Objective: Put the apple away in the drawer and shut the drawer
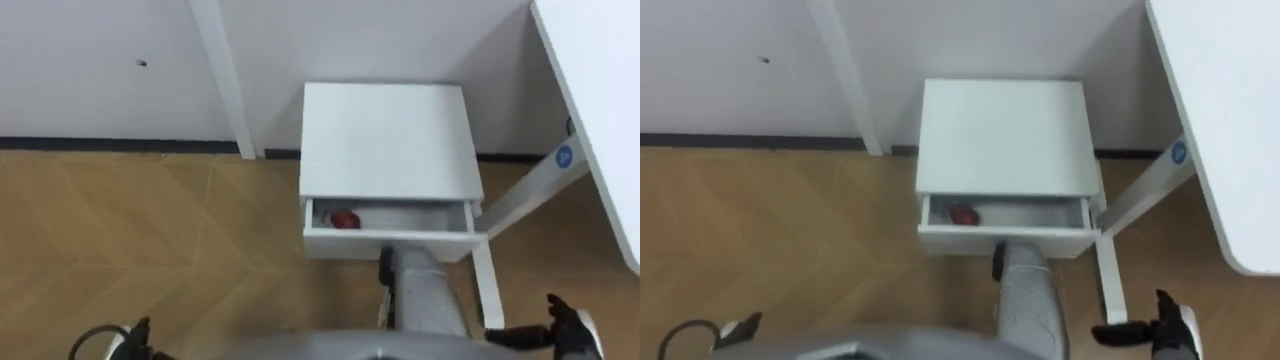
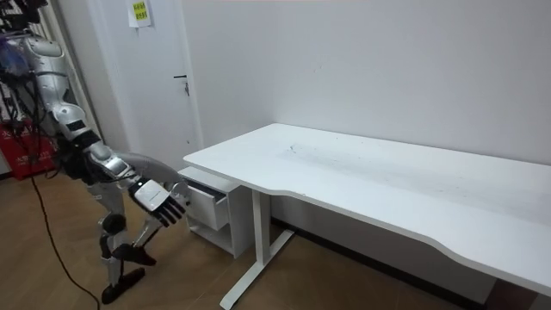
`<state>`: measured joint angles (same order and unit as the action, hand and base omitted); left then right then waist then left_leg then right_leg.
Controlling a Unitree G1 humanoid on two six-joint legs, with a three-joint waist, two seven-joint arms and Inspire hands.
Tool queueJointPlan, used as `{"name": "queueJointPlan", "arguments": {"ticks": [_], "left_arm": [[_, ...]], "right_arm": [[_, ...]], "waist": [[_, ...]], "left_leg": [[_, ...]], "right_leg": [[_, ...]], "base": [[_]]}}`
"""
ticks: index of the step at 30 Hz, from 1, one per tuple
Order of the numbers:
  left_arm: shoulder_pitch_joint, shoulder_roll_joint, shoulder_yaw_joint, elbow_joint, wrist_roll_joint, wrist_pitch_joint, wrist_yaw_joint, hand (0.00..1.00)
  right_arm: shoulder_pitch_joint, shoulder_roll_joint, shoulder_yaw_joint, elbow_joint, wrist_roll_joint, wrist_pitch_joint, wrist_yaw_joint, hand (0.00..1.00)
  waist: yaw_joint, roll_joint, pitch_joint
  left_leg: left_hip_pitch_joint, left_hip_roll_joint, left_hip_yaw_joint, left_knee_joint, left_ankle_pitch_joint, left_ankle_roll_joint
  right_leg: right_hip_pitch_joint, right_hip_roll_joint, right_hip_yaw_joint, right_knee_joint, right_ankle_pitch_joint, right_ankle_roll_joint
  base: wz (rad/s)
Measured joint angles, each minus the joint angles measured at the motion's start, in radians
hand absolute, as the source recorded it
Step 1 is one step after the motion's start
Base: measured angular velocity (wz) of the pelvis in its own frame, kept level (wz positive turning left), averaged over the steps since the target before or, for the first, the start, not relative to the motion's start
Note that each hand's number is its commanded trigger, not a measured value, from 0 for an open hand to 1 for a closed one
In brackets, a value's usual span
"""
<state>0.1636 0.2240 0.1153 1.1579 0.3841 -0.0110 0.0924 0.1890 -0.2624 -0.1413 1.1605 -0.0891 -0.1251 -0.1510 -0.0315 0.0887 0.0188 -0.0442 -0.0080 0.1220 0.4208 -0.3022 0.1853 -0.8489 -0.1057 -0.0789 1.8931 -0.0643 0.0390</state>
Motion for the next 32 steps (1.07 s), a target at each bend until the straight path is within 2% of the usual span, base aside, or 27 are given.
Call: {"name": "queueJointPlan", "arguments": {"ticks": [1, 3, 4, 5, 6, 7, 8, 9, 10, 11, 12, 13, 14, 16, 18, 21, 23, 25, 28, 32], "left_arm": [[0.001, 0.000, 0.002, -0.002, 0.002, 0.005, 0.008, 0.00], [0.025, -0.002, 0.004, -0.004, 0.000, 0.009, 0.012, 0.00], [0.049, -0.002, 0.005, -0.013, 0.000, 0.013, 0.012, 0.00], [0.073, -0.001, 0.008, -0.018, 0.000, 0.019, 0.012, 0.00], [0.081, -0.001, 0.010, -0.018, -0.001, 0.026, 0.012, 0.00], [0.083, -0.002, 0.012, -0.018, -0.002, 0.042, 0.015, 0.00], [0.081, -0.006, 0.008, -0.022, -0.002, 0.049, 0.026, 0.00], [0.079, -0.008, 0.008, -0.027, -0.002, 0.050, 0.033, 0.00], [0.063, -0.007, 0.009, -0.036, -0.002, 0.053, 0.050, 0.00], [0.051, -0.005, 0.009, -0.046, -0.001, 0.054, 0.070, 0.00], [0.043, -0.004, 0.010, -0.050, -0.001, 0.054, 0.079, 0.00], [0.031, -0.005, 0.009, -0.058, -0.001, 0.055, 0.089, 0.00], [0.030, -0.007, 0.009, -0.059, -0.001, 0.055, 0.094, 0.00], [0.022, -0.009, 0.007, -0.058, -0.002, 0.055, 0.096, 0.00], [0.021, -0.011, 0.000, -0.057, -0.004, 0.054, 0.098, 0.00], [0.021, -0.019, -0.002, -0.061, -0.004, 0.054, 0.102, 0.00], [0.026, -0.022, -0.004, -0.061, -0.004, 0.054, 0.102, 0.00], [0.025, -0.024, -0.007, -0.061, -0.004, 0.053, 0.102, 0.00], [0.024, -0.027, -0.008, -0.060, -0.004, 0.047, 0.102, 0.00], [0.024, -0.035, -0.007, -0.059, -0.016, 0.027, 0.102, 0.00]], "right_arm": [[-0.001, 0.002, 0.006, 0.010, 0.007, 0.007, 0.001, 0.00], [-0.005, 0.002, 0.011, 0.016, 0.023, 0.022, -0.001, 0.00], [-0.008, 0.002, 0.022, 0.015, 0.022, 0.033, -0.001, 0.00], [-0.009, 0.002, 0.022, 0.015, 0.020, 0.043, -0.001, 0.00], [-0.010, 0.002, 0.022, 0.015, 0.022, 0.049, -0.001, 0.00], [-0.012, 0.004, 0.030, 0.015, 0.023, 0.058, -0.002, 0.00], [-0.013, 0.007, 0.044, 0.015, 0.024, 0.062, -0.004, 0.00], [-0.016, 0.012, 0.047, 0.015, 0.024, 0.062, -0.007, 0.00], [-0.023, 0.023, 0.052, 0.015, 0.024, 0.061, -0.010, 0.00], [-0.034, 0.029, 0.051, 0.018, 0.022, 0.061, -0.010, 0.00], [-0.038, 0.031, 0.052, 0.018, 0.021, 0.061, -0.009, 0.00], [-0.046, 0.032, 0.051, 0.018, 0.021, 0.061, -0.008, 0.00], [-0.054, 0.033, 0.051, 0.018, 0.021, 0.061, -0.006, 0.00], [-0.064, 0.034, 0.051, 0.018, 0.023, 0.061, 0.001, 0.00], [-0.073, 0.036, 0.050, 0.018, 0.021, 0.061, 0.001, 0.00], [-0.073, 0.046, 0.050, 0.018, 0.029, 0.056, 0.000, 0.00], [-0.068, 0.055, 0.052, 0.034, 0.042, 0.050, 0.000, 0.00], [-0.068, 0.058, 0.052, 0.048, 0.043, 0.050, 0.001, 0.00], [-0.069, 0.059, 0.052, 0.052, 0.043, 0.049, 0.001, 0.00], [-0.068, 0.061, 0.051, 0.084, 0.057, 0.031, 0.001, 0.00]], "waist": [[-0.001, -0.002, 0.0007], [-0.003, -0.010, 0.0003], [-0.010, -0.019, -0.0016], [-0.016, -0.029, -0.0012], [-0.012, -0.036, -0.0018], [0.002, -0.056, -0.0027], [0.018, -0.068, -0.0080], [0.031, -0.086, -0.0142], [0.053, -0.101, -0.0201], [0.070, -0.118, -0.0160], [0.075, -0.128, -0.0137], [0.084, -0.140, -0.0148], [0.088, -0.148, -0.0194], [0.085, -0.153, -0.0197], [0.071, -0.150, -0.0195], [0.059, -0.136, -0.0189], [0.056, -0.125, -0.0143], [0.052, -0.119, -0.0118], [0.047, -0.111, -0.0121], [0.036, -0.109, -0.0186]], "left_leg": [[-0.010, -0.003, 0.000, 0.024, -0.014, 0.004], [-0.017, -0.015, 0.004, 0.051, -0.031, 0.003], [-0.018, -0.026, 0.005, 0.051, -0.032, 0.001], [-0.019, -0.034, 0.005, 0.050, -0.032, -0.006], [-0.021, -0.042, 0.005, 0.046, -0.030, -0.016], [-0.023, -0.056, 0.011, 0.025, -0.022, -0.061], [-0.022, -0.063, 0.015, -0.011, 0.000, -0.102], [-0.019, -0.070, 0.017, -0.039, 0.018, -0.131], [-0.019, -0.081, 0.021, -0.092, 0.052, -0.169], [-0.022, -0.087, 0.025, -0.120, 0.077, -0.144], [-0.024, -0.089, 0.031, -0.127, 0.081, -0.138], [-0.024, -0.093, 0.045, -0.130, 0.081, -0.137], [-0.014, -0.092, 0.049, -0.136, 0.081, -0.137], [-0.001, -0.090, 0.048, -0.139, 0.080, -0.136], [0.003, -0.088, 0.040, -0.146, 0.081, -0.125], [0.008, -0.086, 0.039, -0.166, 0.099, -0.090], [0.017, -0.085, 0.036, -0.191, 0.118, -0.055], [0.020, -0.083, 0.032, -0.203, 0.126, -0.031], [0.021, -0.080, 0.032, -0.212, 0.127, -0.029], [0.024, -0.077, 0.036, -0.217, 0.131, -0.026]], "right_leg": [[-0.003, -0.007, 0.011, 0.002, -0.019, 0.005], [0.073, -0.026, 0.026, -0.110, -0.025, 0.006], [0.183, -0.037, 0.015, -0.288, -0.030, 0.015], [0.317, -0.036, -0.006, -0.523, -0.042, 0.028], [0.390, -0.031, -0.011, -0.642, -0.049, 0.034], [0.518, -0.022, -0.023, -0.873, -0.074, 0.035], [0.625, -0.002, -0.036, -1.072, -0.112, 0.025], [0.663, 0.012, -0.035, -1.167, -0.132, 0.022], [0.723, 0.033, -0.034, -1.318, -0.156, 0.015], [0.769, 0.052, -0.033, -1.438, -0.155, 0.010], [0.788, 0.057, -0.032, -1.487, -0.150, 0.003], [0.825, 0.059, -0.033, -1.564, -0.140, -0.011], [0.860, 0.065, -0.037, -1.620, -0.133, -0.021], [0.894, 0.073, -0.037, -1.670, -0.126, -0.026], [0.907, 0.074, -0.051, -1.687, -0.120, -0.024], [0.904, 0.080, -0.058, -1.690, -0.118, -0.027], [0.903, 0.084, -0.058, -1.692, -0.118, -0.032], [0.901, 0.088, -0.059, -1.692, -0.119, -0.035], [0.899, 0.092, -0.060, -1.695, -0.119, -0.041], [0.904, 0.097, -0.057, -1.708, -0.116, -0.046]], "base": [[0.03], [0.02], [0.04], [0.00], [-0.06], [-0.20], [-0.27], [-0.35], [-0.32], [-0.27], [-0.20], [-0.20], [-0.19], [-0.02], [0.10], [0.02], [0.02], [0.03], [0.00], [0.00]]}}
